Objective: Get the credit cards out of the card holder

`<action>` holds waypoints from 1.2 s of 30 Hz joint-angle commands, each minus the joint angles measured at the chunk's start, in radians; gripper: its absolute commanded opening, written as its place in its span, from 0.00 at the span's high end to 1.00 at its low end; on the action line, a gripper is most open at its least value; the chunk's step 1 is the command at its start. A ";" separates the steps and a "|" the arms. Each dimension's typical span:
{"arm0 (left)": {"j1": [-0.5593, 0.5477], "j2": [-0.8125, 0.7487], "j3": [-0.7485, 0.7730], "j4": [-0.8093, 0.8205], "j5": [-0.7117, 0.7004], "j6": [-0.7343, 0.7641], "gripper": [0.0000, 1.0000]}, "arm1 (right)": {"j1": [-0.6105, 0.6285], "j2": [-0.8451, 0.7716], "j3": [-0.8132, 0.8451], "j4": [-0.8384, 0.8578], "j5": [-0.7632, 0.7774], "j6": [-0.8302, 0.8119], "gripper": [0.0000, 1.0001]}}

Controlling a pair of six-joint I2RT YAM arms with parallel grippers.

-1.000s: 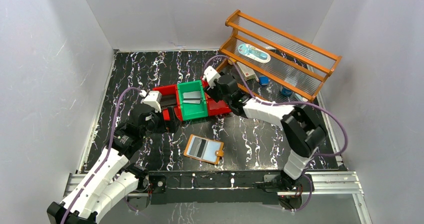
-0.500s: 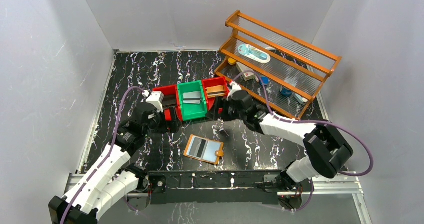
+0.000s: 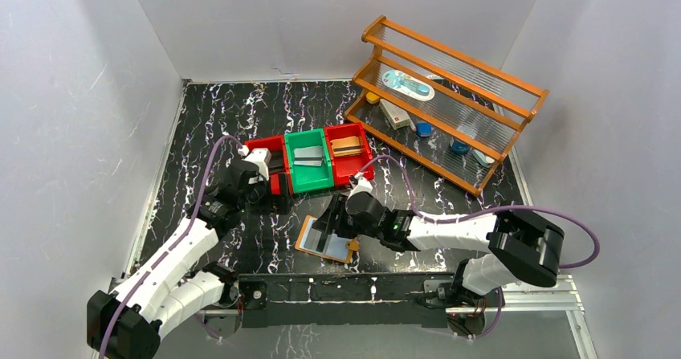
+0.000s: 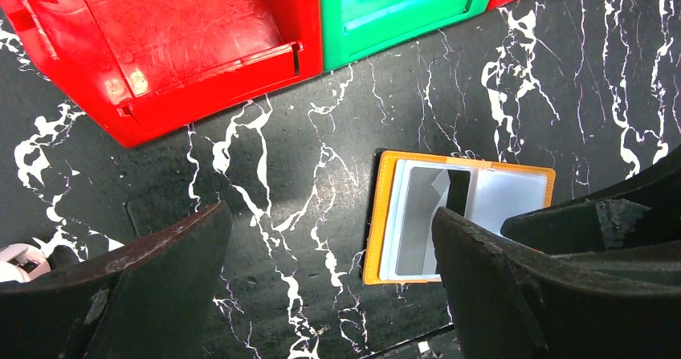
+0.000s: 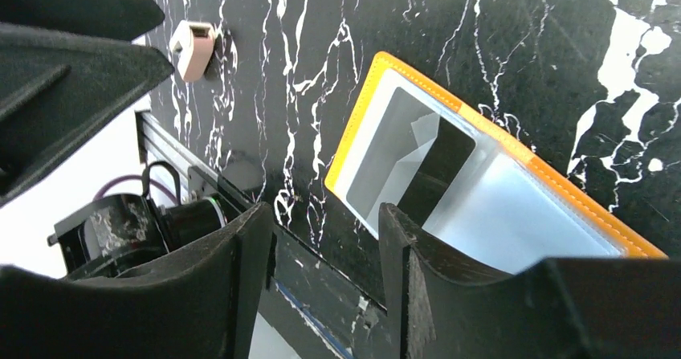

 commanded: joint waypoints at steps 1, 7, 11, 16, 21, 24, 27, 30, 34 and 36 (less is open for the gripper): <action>0.002 0.010 0.039 -0.022 0.035 0.016 0.07 | 0.014 0.016 -0.013 0.043 0.129 0.100 0.42; 0.002 0.035 0.045 -0.027 0.081 0.032 0.18 | 0.019 0.051 -0.039 0.043 0.133 0.149 0.41; 0.002 0.051 0.049 -0.029 0.097 0.034 0.22 | 0.019 0.078 -0.060 0.110 0.101 0.142 0.43; 0.002 0.054 0.049 -0.029 0.099 0.035 0.24 | 0.019 0.106 -0.077 0.180 0.073 0.132 0.46; 0.002 0.056 0.044 -0.017 0.140 0.036 0.34 | 0.019 0.125 -0.067 0.183 0.063 0.125 0.48; 0.002 0.066 0.031 0.009 0.203 0.002 0.40 | 0.019 0.134 -0.053 0.116 0.085 0.148 0.48; 0.001 0.085 -0.006 0.083 0.310 -0.110 0.44 | 0.019 0.137 -0.055 0.080 0.094 0.177 0.49; -0.001 0.121 -0.059 0.187 0.387 -0.208 0.47 | 0.019 0.143 -0.067 0.097 0.089 0.189 0.50; -0.017 0.200 -0.070 0.241 0.459 -0.219 0.49 | 0.019 0.155 -0.104 0.174 0.075 0.206 0.52; -0.031 0.245 -0.062 0.247 0.502 -0.209 0.52 | 0.017 0.163 -0.114 0.195 0.071 0.216 0.53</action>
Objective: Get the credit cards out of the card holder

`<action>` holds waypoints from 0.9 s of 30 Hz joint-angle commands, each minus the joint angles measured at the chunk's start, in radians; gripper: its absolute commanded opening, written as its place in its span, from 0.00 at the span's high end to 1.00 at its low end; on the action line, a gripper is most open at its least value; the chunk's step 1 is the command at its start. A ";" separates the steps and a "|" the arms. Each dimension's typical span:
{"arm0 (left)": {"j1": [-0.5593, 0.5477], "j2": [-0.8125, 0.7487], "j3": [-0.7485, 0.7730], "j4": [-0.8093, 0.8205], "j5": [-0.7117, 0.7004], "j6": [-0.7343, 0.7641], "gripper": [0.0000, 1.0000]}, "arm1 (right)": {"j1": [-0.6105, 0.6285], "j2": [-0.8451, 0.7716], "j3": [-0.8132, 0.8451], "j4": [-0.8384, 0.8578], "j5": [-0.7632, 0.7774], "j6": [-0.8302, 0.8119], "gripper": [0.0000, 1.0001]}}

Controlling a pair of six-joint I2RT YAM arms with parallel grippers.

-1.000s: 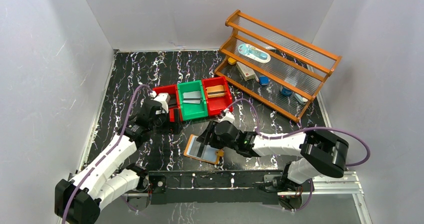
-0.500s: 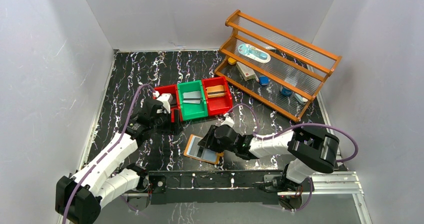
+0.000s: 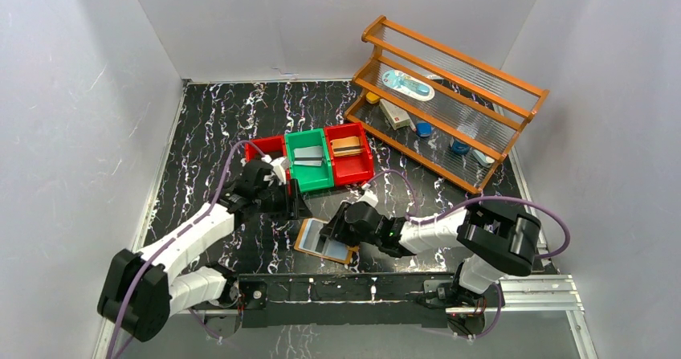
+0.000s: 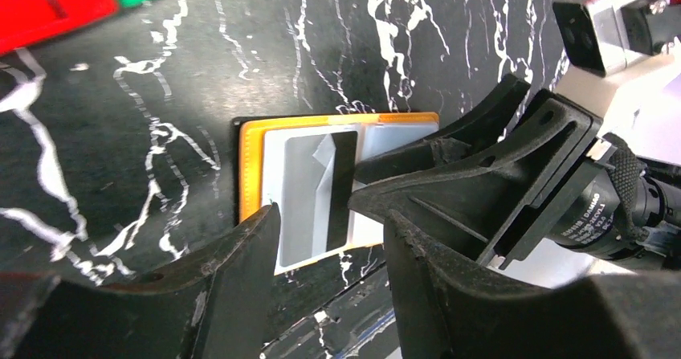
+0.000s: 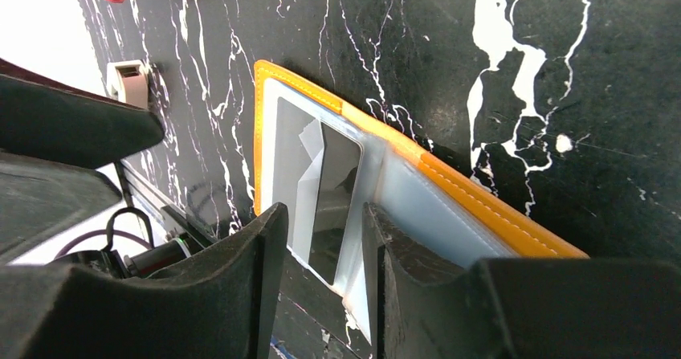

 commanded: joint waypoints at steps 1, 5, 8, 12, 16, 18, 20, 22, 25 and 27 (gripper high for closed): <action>-0.034 0.080 0.003 0.070 0.141 -0.032 0.54 | 0.002 0.022 -0.033 0.070 0.003 0.039 0.53; -0.079 0.116 -0.021 0.089 0.104 -0.043 0.57 | -0.003 0.030 -0.049 0.100 -0.008 0.052 0.57; -0.093 0.137 -0.043 0.087 0.076 -0.047 0.61 | -0.006 0.027 -0.052 0.101 -0.009 0.053 0.58; -0.116 0.153 -0.064 0.086 0.025 -0.068 0.62 | -0.008 0.027 -0.054 0.103 -0.010 0.053 0.61; -0.135 0.179 -0.077 0.086 0.004 -0.073 0.63 | -0.010 0.028 -0.053 0.114 -0.020 0.051 0.62; -0.139 0.188 -0.084 0.090 -0.009 -0.081 0.64 | -0.012 0.029 -0.053 0.128 -0.029 0.045 0.63; -0.146 0.197 -0.086 0.089 -0.019 -0.080 0.64 | -0.012 0.030 -0.051 0.144 -0.040 0.041 0.64; -0.150 0.203 -0.088 0.086 -0.032 -0.079 0.65 | -0.012 0.030 -0.050 0.154 -0.048 0.036 0.65; -0.153 0.202 -0.101 0.087 -0.043 -0.090 0.66 | -0.013 0.027 -0.049 0.174 -0.058 0.023 0.68; -0.155 0.201 -0.109 0.087 -0.046 -0.094 0.66 | -0.014 0.028 -0.047 0.196 -0.069 0.013 0.69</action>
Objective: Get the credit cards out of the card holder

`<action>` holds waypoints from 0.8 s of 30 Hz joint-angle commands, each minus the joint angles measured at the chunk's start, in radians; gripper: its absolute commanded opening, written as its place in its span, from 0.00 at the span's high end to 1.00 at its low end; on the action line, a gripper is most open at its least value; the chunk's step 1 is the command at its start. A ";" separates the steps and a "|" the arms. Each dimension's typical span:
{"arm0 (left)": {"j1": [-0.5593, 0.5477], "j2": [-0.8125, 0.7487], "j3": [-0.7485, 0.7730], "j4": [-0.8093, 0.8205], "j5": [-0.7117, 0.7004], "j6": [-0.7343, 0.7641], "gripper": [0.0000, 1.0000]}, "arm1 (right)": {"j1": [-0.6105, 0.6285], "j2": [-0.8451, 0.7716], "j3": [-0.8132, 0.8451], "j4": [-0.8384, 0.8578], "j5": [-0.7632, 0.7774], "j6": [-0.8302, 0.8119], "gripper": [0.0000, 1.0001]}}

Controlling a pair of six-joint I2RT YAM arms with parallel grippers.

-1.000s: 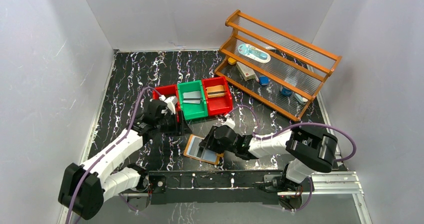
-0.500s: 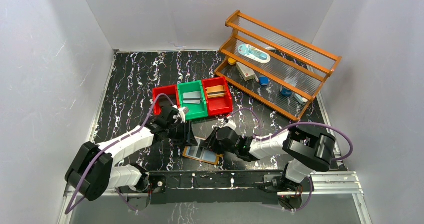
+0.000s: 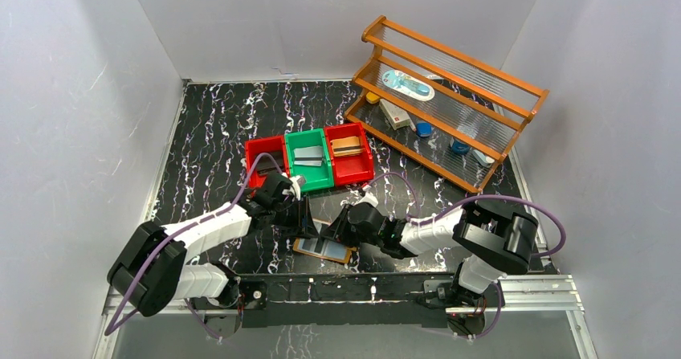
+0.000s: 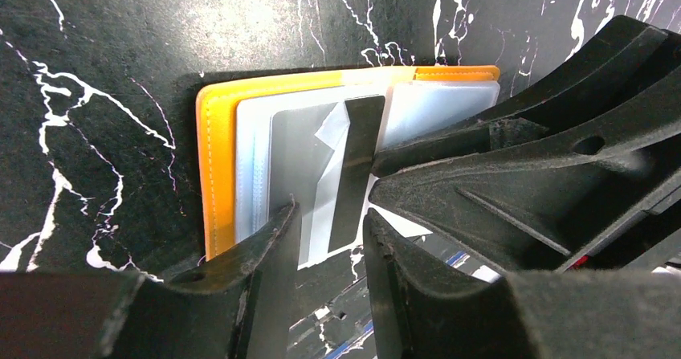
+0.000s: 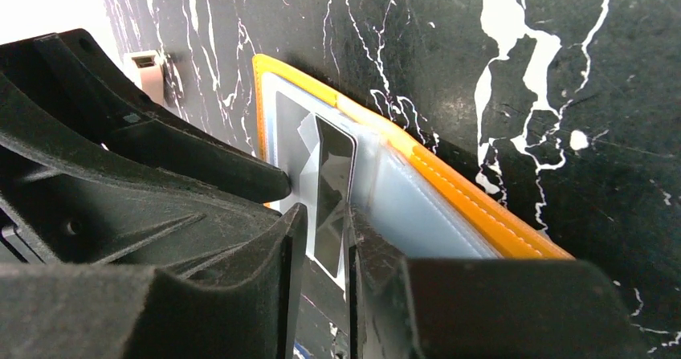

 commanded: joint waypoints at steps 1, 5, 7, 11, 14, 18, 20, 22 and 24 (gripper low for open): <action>-0.010 0.008 -0.040 -0.027 -0.052 -0.005 0.67 | -0.002 0.010 0.000 0.097 -0.028 -0.032 0.69; -0.010 -0.008 -0.049 -0.029 -0.058 -0.007 0.67 | -0.003 0.033 0.038 0.004 -0.018 -0.019 0.68; -0.010 -0.019 -0.045 -0.031 -0.060 -0.008 0.67 | -0.003 0.037 0.047 -0.051 0.001 -0.003 0.67; -0.010 -0.059 -0.029 -0.046 -0.091 -0.012 0.67 | -0.004 0.031 0.024 -0.060 0.024 0.026 0.67; -0.010 -0.097 -0.009 -0.059 -0.129 -0.004 0.67 | -0.010 0.033 0.012 -0.057 0.023 0.036 0.68; -0.012 -0.104 0.003 -0.058 -0.150 0.000 0.66 | -0.018 0.045 0.002 -0.040 0.006 0.046 0.69; -0.011 -0.079 0.003 -0.053 -0.136 0.002 0.66 | -0.020 0.050 -0.003 -0.024 -0.003 0.048 0.69; -0.011 -0.047 0.001 -0.049 -0.115 0.000 0.67 | -0.022 0.053 -0.002 -0.016 -0.009 0.047 0.69; -0.012 -0.024 -0.008 -0.043 -0.103 -0.003 0.67 | -0.022 0.056 -0.003 -0.005 -0.016 0.045 0.69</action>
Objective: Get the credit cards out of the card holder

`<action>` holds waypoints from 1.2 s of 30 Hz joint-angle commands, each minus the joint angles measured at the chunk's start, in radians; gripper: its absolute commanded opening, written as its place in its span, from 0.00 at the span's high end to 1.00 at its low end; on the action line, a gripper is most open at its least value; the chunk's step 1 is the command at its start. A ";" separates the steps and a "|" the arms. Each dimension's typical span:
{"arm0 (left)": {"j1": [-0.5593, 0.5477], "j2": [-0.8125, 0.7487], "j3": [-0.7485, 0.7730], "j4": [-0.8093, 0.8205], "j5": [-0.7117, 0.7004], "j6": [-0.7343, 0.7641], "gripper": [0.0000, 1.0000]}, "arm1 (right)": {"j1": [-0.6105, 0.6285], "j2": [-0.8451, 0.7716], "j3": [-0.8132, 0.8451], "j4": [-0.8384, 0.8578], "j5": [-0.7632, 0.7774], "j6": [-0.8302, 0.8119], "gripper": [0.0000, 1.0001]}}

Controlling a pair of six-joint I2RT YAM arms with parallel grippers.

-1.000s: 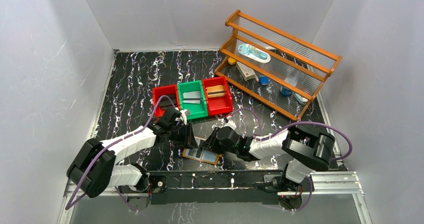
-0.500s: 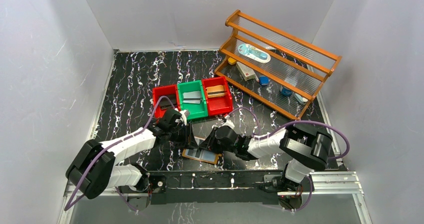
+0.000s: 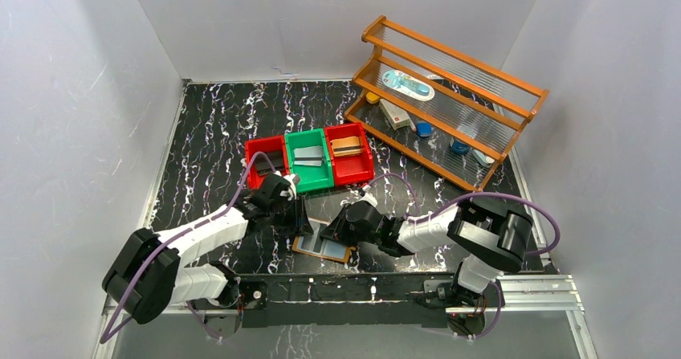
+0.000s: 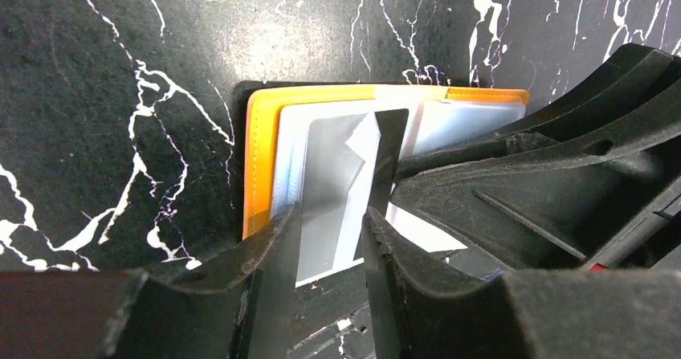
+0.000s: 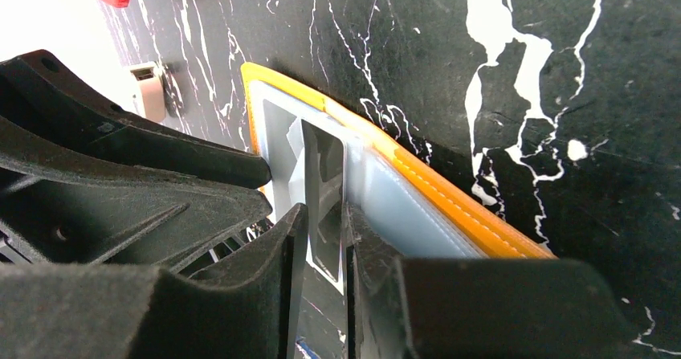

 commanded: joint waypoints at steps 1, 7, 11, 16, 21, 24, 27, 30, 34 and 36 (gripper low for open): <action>-0.005 0.044 0.004 -0.017 0.016 0.007 0.67 | -0.007 0.023 -0.024 0.015 -0.001 0.003 0.69; -0.013 0.059 -0.030 -0.005 0.033 -0.007 0.68 | -0.010 0.033 -0.028 0.085 -0.031 -0.007 0.69; -0.017 0.046 -0.053 0.008 0.046 -0.019 0.69 | -0.011 0.048 -0.029 0.161 -0.061 -0.028 0.70; -0.019 0.043 -0.070 0.025 0.065 -0.026 0.70 | -0.011 0.066 -0.038 0.266 -0.092 -0.032 0.72; -0.019 0.027 -0.079 0.023 0.063 -0.029 0.71 | -0.011 0.066 -0.044 0.216 -0.065 0.031 0.73; -0.019 0.018 -0.081 0.021 0.060 -0.031 0.71 | -0.009 0.055 0.021 -0.017 -0.011 0.044 0.68; -0.020 0.016 -0.076 0.020 0.063 -0.032 0.71 | -0.001 0.052 0.085 -0.219 0.052 0.041 0.67; -0.020 0.018 -0.072 0.020 0.064 -0.035 0.72 | 0.013 0.053 0.107 -0.259 0.078 0.032 0.68; -0.020 0.022 -0.068 0.023 0.071 -0.035 0.73 | 0.018 0.077 0.118 -0.143 0.029 -0.041 0.72; -0.020 0.022 -0.070 0.023 0.072 -0.034 0.73 | 0.021 0.079 0.100 -0.027 -0.006 -0.085 0.72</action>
